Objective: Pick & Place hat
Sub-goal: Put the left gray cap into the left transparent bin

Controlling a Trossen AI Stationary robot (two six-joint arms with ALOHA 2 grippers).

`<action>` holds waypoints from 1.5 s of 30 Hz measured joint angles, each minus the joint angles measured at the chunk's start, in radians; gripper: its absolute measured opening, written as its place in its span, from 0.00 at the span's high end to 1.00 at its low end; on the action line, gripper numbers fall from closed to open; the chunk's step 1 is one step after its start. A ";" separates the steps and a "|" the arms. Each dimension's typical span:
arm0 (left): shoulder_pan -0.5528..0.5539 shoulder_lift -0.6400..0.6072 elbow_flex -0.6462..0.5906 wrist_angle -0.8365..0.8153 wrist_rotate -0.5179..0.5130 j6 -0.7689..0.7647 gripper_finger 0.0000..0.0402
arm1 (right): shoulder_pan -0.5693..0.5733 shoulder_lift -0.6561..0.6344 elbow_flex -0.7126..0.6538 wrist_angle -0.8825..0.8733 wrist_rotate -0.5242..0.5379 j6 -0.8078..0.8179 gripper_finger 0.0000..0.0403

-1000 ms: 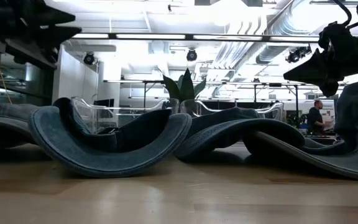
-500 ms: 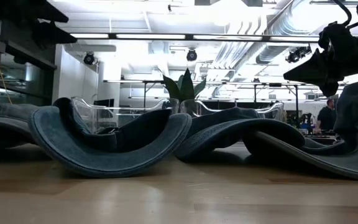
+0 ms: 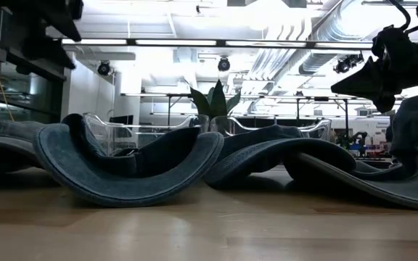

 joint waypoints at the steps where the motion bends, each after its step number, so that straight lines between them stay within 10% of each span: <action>1: 0.000 0.022 0.003 -0.014 0.012 -0.070 0.23 | 0.000 0.000 0.000 0.000 0.000 0.000 0.99; 18: -0.002 0.238 0.009 -0.122 0.180 -0.622 0.23 | 0.000 0.000 0.000 0.002 0.000 0.000 0.99; 45: -0.071 0.559 0.008 -0.071 0.243 -0.637 0.23 | 0.000 0.000 0.000 0.005 0.000 0.000 0.99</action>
